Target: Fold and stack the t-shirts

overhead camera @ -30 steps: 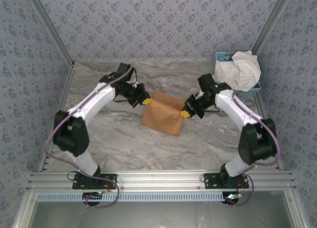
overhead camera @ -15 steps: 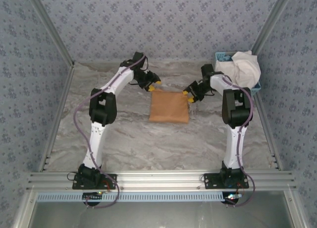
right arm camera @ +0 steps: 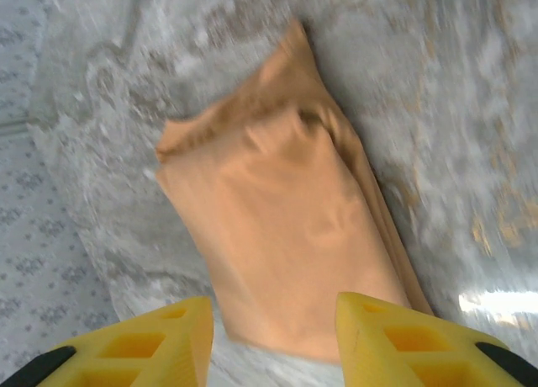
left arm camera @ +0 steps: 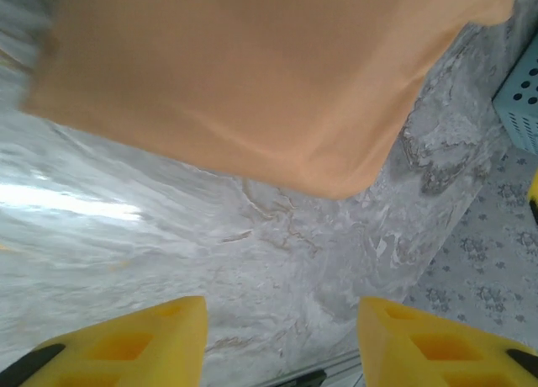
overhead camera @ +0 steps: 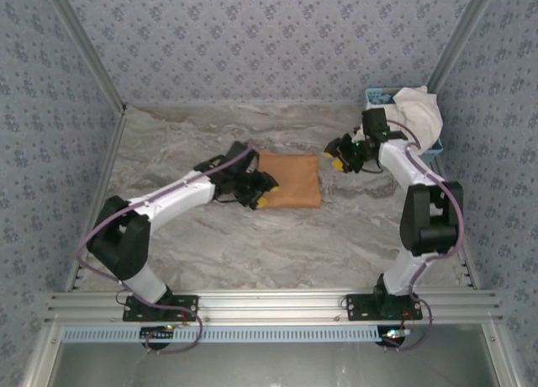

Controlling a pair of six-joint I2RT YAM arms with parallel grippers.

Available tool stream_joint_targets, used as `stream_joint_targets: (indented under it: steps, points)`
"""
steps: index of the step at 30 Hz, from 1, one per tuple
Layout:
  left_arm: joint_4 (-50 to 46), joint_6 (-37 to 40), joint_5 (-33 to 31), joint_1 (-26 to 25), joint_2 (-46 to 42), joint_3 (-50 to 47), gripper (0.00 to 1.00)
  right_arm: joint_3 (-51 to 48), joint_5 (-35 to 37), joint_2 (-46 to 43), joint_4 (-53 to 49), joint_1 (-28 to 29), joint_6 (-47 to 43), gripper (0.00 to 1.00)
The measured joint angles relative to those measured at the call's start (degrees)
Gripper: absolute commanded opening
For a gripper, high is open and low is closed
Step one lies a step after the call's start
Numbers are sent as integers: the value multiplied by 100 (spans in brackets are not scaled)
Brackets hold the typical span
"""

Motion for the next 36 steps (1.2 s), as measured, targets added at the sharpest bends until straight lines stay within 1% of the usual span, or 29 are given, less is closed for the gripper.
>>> stream_joint_targets:
  steps: [4, 8, 9, 12, 15, 16, 20, 23, 26, 29, 32, 36]
  points:
    - [1224, -1025, -343, -435, 435, -190, 52, -811, -9, -822, 9, 133, 2, 45]
    - [2129, -1930, -621, -645, 1095, -219, 52, -1062, -87, -1438, -131, 140, 2, 46]
    - [2245, -2085, -675, -693, 1259, -199, 52, -1078, -118, -1532, -153, 140, 4, 46]
    - [2293, -2874, -927, -850, 1593, -153, 52, -1143, -201, -1989, -339, 140, 4, 46]
    - [2275, -3309, -1121, -970, 1781, -66, 52, -1178, -289, -2358, -494, 129, 4, 46]
    - [2271, -3405, -1180, -992, 1825, 0, 50, -1196, -317, -2461, -531, 125, 4, 46]
    - [2428, -3620, -1480, -973, 2024, 236, 29, -1320, -393, -2667, -645, 101, 7, 45]
    - [2608, -3735, -1663, -909, 2201, 282, 19, -1408, -420, -2693, -741, 85, 7, 45]
    - [2743, -3764, -1753, -745, 2258, 280, 15, -1453, -439, -2719, -798, 68, 7, 44]
    - [2841, -3781, -1775, -404, 2256, 245, 13, -1484, -442, -2793, -835, 52, 7, 44]
    - [2944, -3748, -1729, 136, 2192, 76, 12, -1510, -442, -2887, -855, 42, 9, 43]
    - [2942, -3265, -1480, 1145, 2006, -175, 11, -1589, -435, -2986, -857, 37, 55, 43]
